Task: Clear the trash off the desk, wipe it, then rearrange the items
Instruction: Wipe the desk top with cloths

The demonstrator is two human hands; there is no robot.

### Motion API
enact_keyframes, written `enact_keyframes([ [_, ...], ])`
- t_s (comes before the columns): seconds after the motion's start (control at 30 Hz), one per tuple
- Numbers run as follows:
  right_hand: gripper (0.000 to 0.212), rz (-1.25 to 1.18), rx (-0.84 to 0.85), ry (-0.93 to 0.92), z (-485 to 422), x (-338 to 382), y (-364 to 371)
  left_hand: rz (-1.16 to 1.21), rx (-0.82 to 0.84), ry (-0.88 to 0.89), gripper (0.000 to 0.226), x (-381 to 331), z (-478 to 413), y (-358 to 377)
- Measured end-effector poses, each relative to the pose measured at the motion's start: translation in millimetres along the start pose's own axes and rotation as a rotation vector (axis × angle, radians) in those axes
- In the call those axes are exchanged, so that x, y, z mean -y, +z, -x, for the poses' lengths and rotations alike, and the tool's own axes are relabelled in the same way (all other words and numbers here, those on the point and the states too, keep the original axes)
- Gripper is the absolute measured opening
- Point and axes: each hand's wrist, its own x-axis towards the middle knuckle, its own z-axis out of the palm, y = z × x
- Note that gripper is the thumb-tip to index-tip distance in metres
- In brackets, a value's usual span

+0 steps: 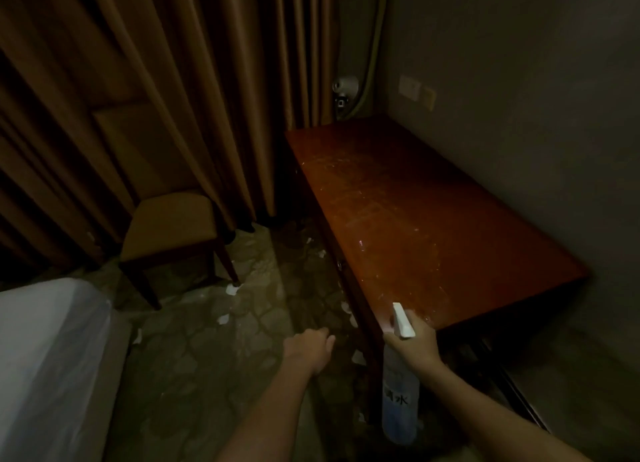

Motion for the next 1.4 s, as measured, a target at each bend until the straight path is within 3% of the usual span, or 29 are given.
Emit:
enact_keyframes([
  [0.3, 0.021, 0.16, -0.177, -0.03, -46.6, 49.4, 37.9, -0.069, 0.005, 0.075, 0.038, 60.5, -36.7, -38.6],
  [0.53, 0.029, 0.095, -0.056, 0.06, -71.3, 74.3, 74.4, -0.073, -0.004, 0.128, 0.036, 102.1, -84.8, -74.3],
  [0.73, 0.029, 0.018, -0.163, 0.049, -107.0, 113.8, 98.7, -0.119, -0.005, 0.166, 0.036, 140.2, -114.2, -92.1],
  [0.97, 0.02, 0.177, -0.231, -0.021, -140.6, 151.3, 127.6, -0.228, 0.02, 0.283, 0.033, 177.4, -145.6, -119.9],
  [1.4, 0.027, 0.019, -0.199, 0.022, -165.6, 180.1, 161.5, -0.189, 0.113, 0.368, 0.028, 231.1, -187.9, -138.5],
])
